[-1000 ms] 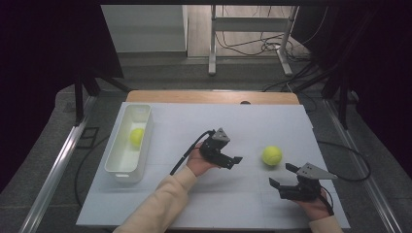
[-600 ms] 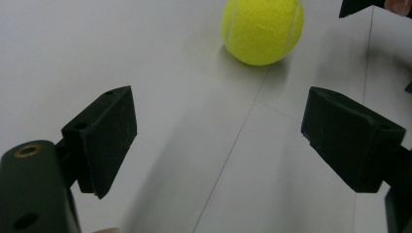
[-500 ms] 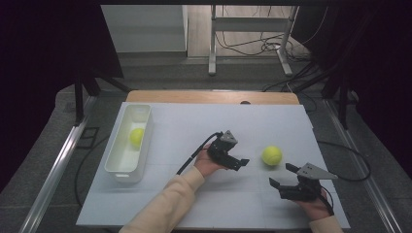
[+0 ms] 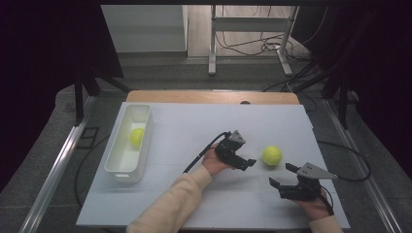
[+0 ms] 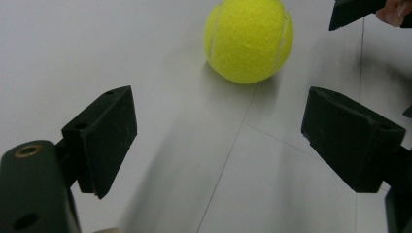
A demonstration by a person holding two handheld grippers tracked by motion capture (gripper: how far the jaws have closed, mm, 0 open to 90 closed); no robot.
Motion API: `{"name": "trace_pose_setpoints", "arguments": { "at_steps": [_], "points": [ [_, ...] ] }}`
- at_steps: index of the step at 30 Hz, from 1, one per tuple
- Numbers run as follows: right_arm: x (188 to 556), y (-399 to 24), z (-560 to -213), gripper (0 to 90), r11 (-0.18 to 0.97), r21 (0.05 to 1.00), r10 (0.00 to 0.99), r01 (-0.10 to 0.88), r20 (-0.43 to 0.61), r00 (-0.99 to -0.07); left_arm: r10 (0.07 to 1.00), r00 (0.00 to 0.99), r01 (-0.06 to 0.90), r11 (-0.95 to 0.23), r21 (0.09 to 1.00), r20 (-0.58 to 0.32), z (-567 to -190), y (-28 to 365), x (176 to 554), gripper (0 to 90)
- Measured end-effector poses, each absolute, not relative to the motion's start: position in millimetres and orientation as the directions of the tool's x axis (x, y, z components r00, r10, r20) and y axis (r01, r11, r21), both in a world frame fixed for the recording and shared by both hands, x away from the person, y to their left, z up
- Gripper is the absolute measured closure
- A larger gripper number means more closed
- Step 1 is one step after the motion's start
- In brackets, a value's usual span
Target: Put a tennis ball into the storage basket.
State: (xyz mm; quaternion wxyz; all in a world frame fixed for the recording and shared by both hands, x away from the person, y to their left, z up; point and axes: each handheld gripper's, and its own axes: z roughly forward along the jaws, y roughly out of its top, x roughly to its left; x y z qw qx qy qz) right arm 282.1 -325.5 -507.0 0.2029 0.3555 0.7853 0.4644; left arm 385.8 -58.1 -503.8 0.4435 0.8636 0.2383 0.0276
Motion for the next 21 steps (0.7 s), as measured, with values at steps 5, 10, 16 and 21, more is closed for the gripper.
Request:
{"name": "trace_pose_setpoints", "arguments": {
  "at_steps": [5, 10, 16, 21],
  "points": [
    [282, -326, -507, 13.5, 0.315, 0.874, 0.748, 0.369, 0.010, -0.664, 0.433, 0.886, 0.388, -0.492, 0.779, -0.167, -505, -64, 387, 13.8],
    [282, -325, -507, 13.5, 0.314, 0.875, 0.749, 0.369, 0.010, -0.663, 0.422, 0.891, 0.382, -0.497, 0.779, -0.168, -503, -70, 389, 13.8],
    [282, -325, -506, 13.5, 0.313, 0.876, 0.749, 0.368, 0.010, -0.663, 0.419, 0.893, 0.380, -0.503, 0.776, -0.165, -502, -79, 390, 13.7],
    [282, -326, -506, 13.5, 0.311, 0.876, 0.750, 0.368, 0.012, -0.661, 0.411, 0.896, 0.378, -0.504, 0.776, -0.169, -503, -84, 391, 13.7]
  ]
}}
